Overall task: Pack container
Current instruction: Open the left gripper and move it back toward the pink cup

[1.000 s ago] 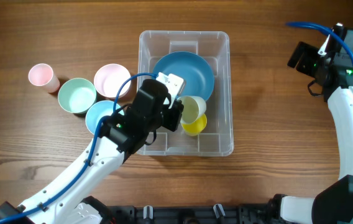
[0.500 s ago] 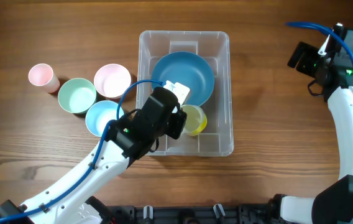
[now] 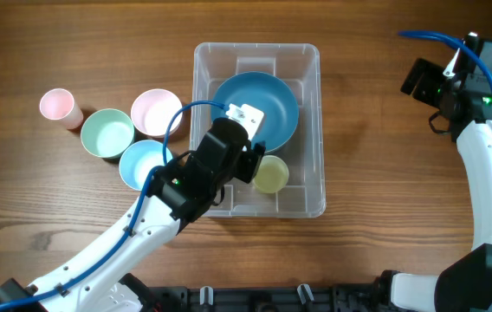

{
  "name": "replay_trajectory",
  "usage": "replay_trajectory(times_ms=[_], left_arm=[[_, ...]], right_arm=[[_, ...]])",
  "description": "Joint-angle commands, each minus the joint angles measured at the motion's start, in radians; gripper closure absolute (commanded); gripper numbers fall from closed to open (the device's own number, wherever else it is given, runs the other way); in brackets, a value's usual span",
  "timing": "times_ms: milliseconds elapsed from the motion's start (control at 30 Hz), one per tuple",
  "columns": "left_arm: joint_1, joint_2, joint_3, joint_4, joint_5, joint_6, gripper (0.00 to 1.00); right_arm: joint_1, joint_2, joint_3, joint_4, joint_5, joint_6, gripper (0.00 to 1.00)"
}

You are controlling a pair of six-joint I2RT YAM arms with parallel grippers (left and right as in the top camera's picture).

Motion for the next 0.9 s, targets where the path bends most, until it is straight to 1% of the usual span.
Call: replay_trajectory(times_ms=[0,67,200,233,300,333,433,567,667,733,800,867], left_arm=[[0.065,-0.024,0.058,-0.024,-0.277,-0.072,0.43],[0.141,-0.034,0.083,-0.064,-0.338,-0.143,0.43],[0.369,-0.053,0.12,-0.153,-0.31,-0.289,0.42],[0.449,-0.057,0.122,-0.166,-0.267,-0.298,0.42],[0.596,-0.058,0.122,-0.175,-0.182,-0.297,0.38],[0.645,-0.058,0.122,-0.179,-0.157,-0.298,0.32],[0.849,-0.058,0.122,-0.187,-0.056,-0.336,0.3],[1.124,-0.046,0.122,-0.176,0.143,-0.375,0.29],[1.254,-0.015,0.122,-0.162,0.257,-0.376,0.29],[1.316,0.023,0.122,-0.154,0.343,-0.375,0.31],[1.341,0.068,0.122,-0.143,0.389,-0.375,0.31],[1.344,0.128,0.122,-0.127,0.4,-0.375,0.3]], right_arm=[[0.003,-0.005,0.009,0.002,0.01,-0.003,0.0],[0.003,-0.005,0.009,0.003,0.01,-0.003,0.0],[0.003,-0.005,0.009,0.003,0.01,-0.003,0.0],[0.003,-0.005,0.009,0.002,0.01,-0.003,0.0],[0.003,-0.005,0.009,0.002,0.01,-0.003,0.0],[0.003,-0.005,0.009,0.002,0.01,-0.003,0.0],[0.003,-0.005,0.009,0.002,0.01,-0.003,0.0],[0.003,-0.005,0.009,0.002,0.01,-0.003,0.0],[0.003,-0.005,0.009,0.003,0.01,-0.003,0.0],[0.003,-0.005,0.009,0.002,0.01,-0.003,0.0],[0.003,-0.005,0.009,0.003,0.01,-0.003,0.0],[0.003,-0.005,0.009,0.002,0.01,-0.003,0.0]])
